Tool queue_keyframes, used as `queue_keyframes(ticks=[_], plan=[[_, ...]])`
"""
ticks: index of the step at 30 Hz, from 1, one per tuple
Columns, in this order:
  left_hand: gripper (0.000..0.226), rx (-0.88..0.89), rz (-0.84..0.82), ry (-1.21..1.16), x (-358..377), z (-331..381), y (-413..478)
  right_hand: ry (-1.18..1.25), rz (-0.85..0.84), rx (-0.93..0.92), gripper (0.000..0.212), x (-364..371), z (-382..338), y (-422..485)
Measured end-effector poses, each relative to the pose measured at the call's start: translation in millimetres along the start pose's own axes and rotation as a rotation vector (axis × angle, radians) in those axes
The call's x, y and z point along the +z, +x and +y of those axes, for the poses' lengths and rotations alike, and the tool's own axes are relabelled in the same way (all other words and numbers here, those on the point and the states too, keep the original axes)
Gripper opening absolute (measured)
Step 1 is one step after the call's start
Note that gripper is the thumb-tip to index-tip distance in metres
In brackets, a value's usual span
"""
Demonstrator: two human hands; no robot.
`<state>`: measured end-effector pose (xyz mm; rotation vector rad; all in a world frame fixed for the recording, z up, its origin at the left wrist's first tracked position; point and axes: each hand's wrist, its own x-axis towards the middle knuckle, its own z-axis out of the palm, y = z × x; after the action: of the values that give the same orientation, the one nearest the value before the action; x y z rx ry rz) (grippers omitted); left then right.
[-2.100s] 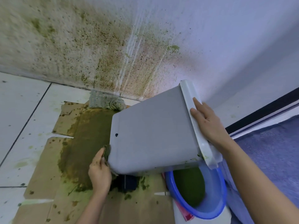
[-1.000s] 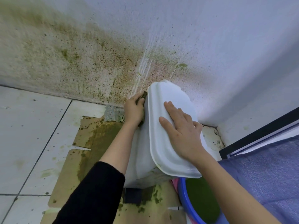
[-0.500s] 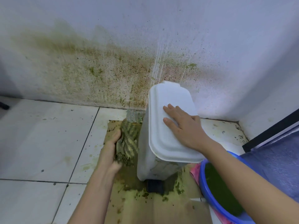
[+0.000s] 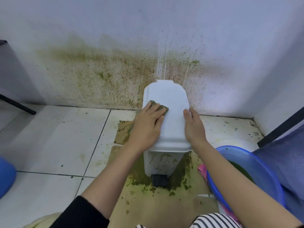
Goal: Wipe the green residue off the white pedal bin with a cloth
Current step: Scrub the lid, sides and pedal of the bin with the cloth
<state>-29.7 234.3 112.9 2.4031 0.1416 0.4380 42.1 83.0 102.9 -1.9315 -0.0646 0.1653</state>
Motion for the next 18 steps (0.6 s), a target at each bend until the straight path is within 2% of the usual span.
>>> queue_keyframes(ticks=[2, 5, 7, 10, 13, 16, 18], plan=[[0.041, 0.093, 0.006, 0.056, 3, 6, -38, 0.061, -0.012, 0.026, 0.052, -1, 2, 1], [0.049, 0.193, -0.074, 0.154, 0, 8, -65, 0.146, -0.036, 0.039, 0.05, -5, 5, 1], [0.051, 0.184, -0.135, 0.179, -4, 5, -45, 0.251, -0.057, 0.058, 0.049, -8, 9, 0], [0.045, 0.063, -0.188, 0.204, -1, -4, 16, 0.324, -0.093, 0.055, 0.048, -9, 18, -5], [0.045, -0.043, -0.176, 0.325, 7, -9, 77, 0.343, -0.074, 0.036, 0.049, -6, 20, -4], [0.046, 0.003, -0.195, 0.443, 14, -3, 108, 0.367, -0.029, 0.071, 0.059, -2, 23, 3], [0.047, 0.072, -0.266, 0.458, 19, 8, 103, 0.407, 0.002, 0.094, 0.068, 0, 27, 8]])
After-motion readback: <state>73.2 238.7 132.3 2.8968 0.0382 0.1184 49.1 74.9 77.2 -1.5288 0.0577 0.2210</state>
